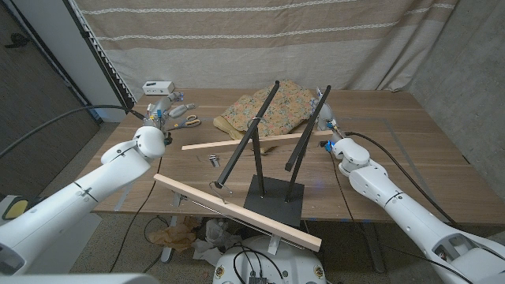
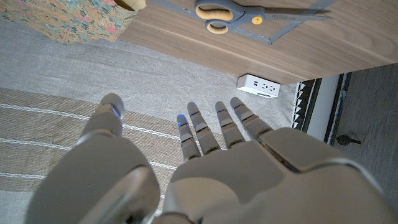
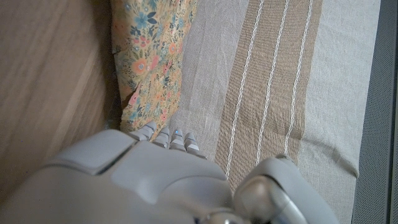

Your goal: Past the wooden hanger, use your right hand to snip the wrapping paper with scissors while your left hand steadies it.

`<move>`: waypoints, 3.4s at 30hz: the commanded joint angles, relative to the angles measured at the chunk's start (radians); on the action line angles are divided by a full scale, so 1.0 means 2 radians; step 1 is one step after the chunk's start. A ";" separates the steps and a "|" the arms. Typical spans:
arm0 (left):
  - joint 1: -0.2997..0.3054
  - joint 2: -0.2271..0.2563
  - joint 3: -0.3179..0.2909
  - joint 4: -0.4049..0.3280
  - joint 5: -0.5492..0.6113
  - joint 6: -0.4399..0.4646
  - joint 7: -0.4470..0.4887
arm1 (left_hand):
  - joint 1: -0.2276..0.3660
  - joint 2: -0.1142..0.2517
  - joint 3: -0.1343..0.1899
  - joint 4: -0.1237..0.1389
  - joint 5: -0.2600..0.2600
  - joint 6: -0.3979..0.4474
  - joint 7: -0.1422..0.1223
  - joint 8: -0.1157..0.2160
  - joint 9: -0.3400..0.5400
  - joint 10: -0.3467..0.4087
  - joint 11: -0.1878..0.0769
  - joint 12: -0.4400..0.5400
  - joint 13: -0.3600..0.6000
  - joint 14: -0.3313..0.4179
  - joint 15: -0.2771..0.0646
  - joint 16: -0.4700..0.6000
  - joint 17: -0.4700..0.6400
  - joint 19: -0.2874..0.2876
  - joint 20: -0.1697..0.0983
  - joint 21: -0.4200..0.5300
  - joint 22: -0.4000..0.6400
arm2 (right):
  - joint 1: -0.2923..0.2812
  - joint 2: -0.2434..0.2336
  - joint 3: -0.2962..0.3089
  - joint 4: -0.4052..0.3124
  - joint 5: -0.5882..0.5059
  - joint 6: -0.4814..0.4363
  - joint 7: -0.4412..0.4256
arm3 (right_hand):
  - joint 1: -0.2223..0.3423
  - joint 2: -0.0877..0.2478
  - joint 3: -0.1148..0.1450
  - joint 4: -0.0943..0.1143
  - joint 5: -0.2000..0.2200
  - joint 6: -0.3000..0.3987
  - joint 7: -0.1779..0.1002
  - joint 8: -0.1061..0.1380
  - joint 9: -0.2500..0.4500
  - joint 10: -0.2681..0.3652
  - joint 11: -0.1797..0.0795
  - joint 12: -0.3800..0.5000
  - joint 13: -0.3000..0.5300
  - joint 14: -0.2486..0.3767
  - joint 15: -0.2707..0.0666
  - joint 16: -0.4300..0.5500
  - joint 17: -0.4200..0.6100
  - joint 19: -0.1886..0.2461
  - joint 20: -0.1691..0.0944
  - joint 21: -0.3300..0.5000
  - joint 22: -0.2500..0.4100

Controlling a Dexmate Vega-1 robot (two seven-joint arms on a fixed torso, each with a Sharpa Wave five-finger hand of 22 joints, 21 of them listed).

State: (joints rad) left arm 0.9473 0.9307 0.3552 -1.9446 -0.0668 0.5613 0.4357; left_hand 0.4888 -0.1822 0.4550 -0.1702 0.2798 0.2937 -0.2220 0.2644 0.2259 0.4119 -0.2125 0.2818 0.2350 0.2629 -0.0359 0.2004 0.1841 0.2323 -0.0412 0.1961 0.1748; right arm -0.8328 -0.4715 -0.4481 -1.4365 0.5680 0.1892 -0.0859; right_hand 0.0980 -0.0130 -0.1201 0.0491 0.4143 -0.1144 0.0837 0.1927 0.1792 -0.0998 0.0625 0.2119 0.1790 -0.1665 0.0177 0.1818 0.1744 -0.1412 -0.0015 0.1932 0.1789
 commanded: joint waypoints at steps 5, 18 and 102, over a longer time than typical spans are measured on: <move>0.024 0.048 -0.040 -0.005 -0.030 -0.013 -0.047 | 0.016 -0.005 -0.017 -0.001 0.004 0.024 0.001 0.010 0.005 0.016 0.000 0.004 0.003 0.007 -0.085 0.000 0.001 0.007 -0.008 0.001 0.000 | 0.002 0.000 -0.001 -0.006 -0.004 -0.001 -0.002 | 0.008 0.001 -0.001 -0.004 0.003 -0.001 -0.001 0.002 0.002 -0.001 0.000 0.003 0.003 -0.014 -0.003 0.002 0.002 -0.002 0.002 0.002 0.001; -0.013 0.074 -0.007 -0.036 0.006 0.079 -0.057 | 0.070 0.004 -0.023 -0.001 0.010 0.004 0.001 0.001 0.011 0.008 0.000 -0.003 0.008 -0.013 -0.085 -0.006 0.002 -0.001 0.005 -0.002 0.001 | 0.004 -0.010 -0.007 -0.016 -0.014 -0.006 0.005 | 0.008 0.002 -0.002 -0.004 0.004 -0.001 -0.002 0.002 0.002 0.002 -0.001 0.004 0.003 -0.011 -0.003 0.002 0.002 -0.002 0.003 0.002 0.001; -0.190 -0.065 0.228 0.128 0.290 0.232 -0.080 | 0.172 0.041 -0.033 0.005 0.003 0.098 0.000 0.055 0.054 0.086 -0.003 0.011 0.039 0.038 -0.088 0.004 0.012 0.022 0.011 0.007 0.006 | -0.018 -0.011 0.033 -0.026 0.044 0.037 0.032 | 0.015 0.013 -0.018 -0.011 0.011 0.138 -0.022 0.027 0.001 0.119 -0.025 0.037 0.004 0.018 -0.018 0.003 0.001 0.011 0.012 0.004 0.000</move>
State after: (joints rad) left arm 0.5858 0.8400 0.7838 -1.7307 0.4818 1.0154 0.2490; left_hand 0.8182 -0.1003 0.3779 -0.1637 0.2985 0.4498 -0.2199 0.3518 0.3238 0.5780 -0.2178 0.3107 0.3058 0.3475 -0.0407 0.2129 0.2023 0.2768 -0.0216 0.2041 0.1839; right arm -0.8666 -0.4879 -0.3856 -1.4723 0.6526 0.2713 -0.0139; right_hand 0.1203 0.0095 -0.1484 0.0296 0.4295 0.1503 0.0410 0.2423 0.1791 0.1325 0.0126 0.2778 0.1838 -0.1285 -0.0233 0.1818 0.1743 -0.1157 0.0198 0.1932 0.1770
